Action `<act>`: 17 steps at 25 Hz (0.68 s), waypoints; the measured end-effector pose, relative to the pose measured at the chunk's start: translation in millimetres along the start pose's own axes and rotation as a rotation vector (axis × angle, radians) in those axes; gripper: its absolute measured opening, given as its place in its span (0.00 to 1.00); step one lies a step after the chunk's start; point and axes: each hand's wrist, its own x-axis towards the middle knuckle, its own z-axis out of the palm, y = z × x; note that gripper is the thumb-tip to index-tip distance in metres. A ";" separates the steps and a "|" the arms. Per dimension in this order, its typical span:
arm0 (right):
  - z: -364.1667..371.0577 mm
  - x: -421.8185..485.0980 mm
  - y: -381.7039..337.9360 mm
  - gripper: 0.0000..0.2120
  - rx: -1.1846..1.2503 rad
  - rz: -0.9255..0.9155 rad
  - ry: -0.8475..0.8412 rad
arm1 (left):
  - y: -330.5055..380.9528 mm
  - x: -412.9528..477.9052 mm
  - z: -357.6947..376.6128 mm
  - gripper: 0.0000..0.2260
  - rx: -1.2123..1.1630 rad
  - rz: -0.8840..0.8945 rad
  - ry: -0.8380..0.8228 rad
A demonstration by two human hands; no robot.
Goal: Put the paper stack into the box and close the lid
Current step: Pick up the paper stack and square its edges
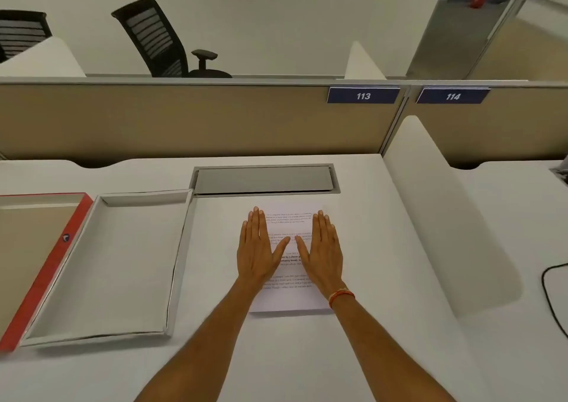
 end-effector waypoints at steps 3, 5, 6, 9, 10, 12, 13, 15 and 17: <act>4.1 2.0 3.1 0.37 0.003 0.084 -0.020 | -3.1 1.1 4.3 0.42 0.015 -0.093 -0.008; 9.5 1.8 5.2 0.39 0.040 0.167 -0.068 | -5.4 0.5 9.2 0.43 -0.007 -0.168 -0.038; 10.9 2.0 4.3 0.41 0.065 0.208 -0.081 | -4.9 0.2 10.5 0.44 -0.022 -0.212 -0.051; 15.5 7.4 2.1 0.47 0.136 0.336 -0.089 | -4.5 4.5 12.5 0.48 -0.042 -0.390 -0.072; 16.5 9.9 0.3 0.49 0.122 0.385 -0.083 | -3.0 7.7 11.6 0.50 -0.016 -0.455 -0.084; 17.0 14.8 -2.8 0.51 0.069 0.491 -0.081 | 2.1 14.5 9.3 0.52 0.036 -0.571 -0.133; 15.6 17.7 -3.6 0.50 0.052 0.542 -0.087 | 3.9 18.1 7.9 0.52 0.035 -0.624 -0.165; 11.8 23.5 -3.7 0.48 0.059 0.622 -0.123 | 5.8 23.4 6.3 0.52 -0.019 -0.719 -0.223; 8.3 28.5 -2.7 0.47 0.095 0.682 -0.179 | 6.8 26.2 4.8 0.52 -0.081 -0.789 -0.261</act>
